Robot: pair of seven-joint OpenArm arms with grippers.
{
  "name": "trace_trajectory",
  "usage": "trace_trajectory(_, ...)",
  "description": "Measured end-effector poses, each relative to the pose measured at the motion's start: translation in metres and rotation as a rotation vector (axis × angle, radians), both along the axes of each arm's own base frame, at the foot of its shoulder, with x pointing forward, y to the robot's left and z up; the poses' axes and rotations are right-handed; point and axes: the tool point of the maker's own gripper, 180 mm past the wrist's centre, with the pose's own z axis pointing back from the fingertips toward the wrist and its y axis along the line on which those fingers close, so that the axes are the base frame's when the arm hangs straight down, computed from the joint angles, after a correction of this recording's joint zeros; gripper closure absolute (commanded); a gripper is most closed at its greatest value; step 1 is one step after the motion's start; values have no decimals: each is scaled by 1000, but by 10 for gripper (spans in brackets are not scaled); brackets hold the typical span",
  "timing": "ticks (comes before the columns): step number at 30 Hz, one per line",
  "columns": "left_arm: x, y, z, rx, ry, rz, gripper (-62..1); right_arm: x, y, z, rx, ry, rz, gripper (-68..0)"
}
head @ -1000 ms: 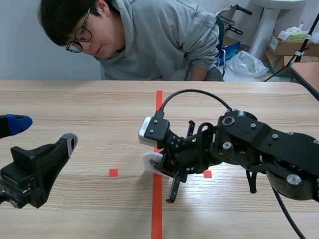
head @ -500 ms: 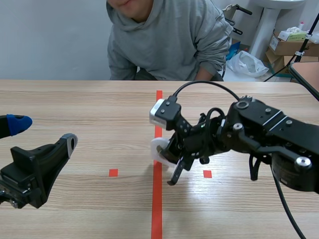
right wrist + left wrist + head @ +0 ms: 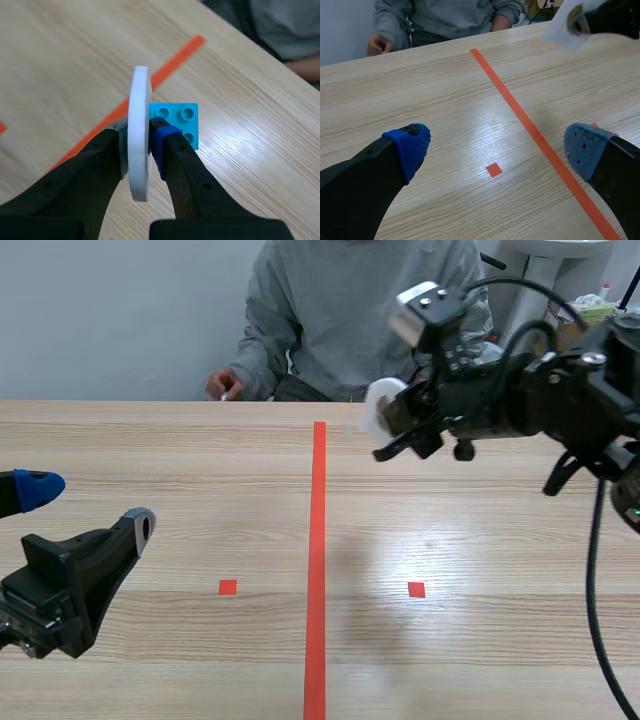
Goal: Do the leaf sorting experiment
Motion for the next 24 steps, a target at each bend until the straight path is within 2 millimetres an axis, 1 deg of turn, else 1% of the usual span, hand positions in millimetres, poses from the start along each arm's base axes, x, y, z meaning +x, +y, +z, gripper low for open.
trace_trajectory(2,0,0,0,0,0,0,-572,2,-26,-2,12,13,-69,-11)
trace_trajectory(6,0,0,0,0,0,0,-572,-1,-78,-8,38,43,-206,-11)
trace_trajectory(10,0,0,0,-1,0,0,-572,-7,-137,-6,53,41,-351,-10)
trace_trajectory(13,0,0,0,0,0,0,-572,-15,-174,-4,43,37,-438,-11)
trace_trajectory(17,0,0,0,0,0,0,-572,-27,-209,-6,39,40,-540,-11)
trace_trajectory(24,0,0,0,0,0,0,-572,-52,-261,-9,34,20,-699,-11)
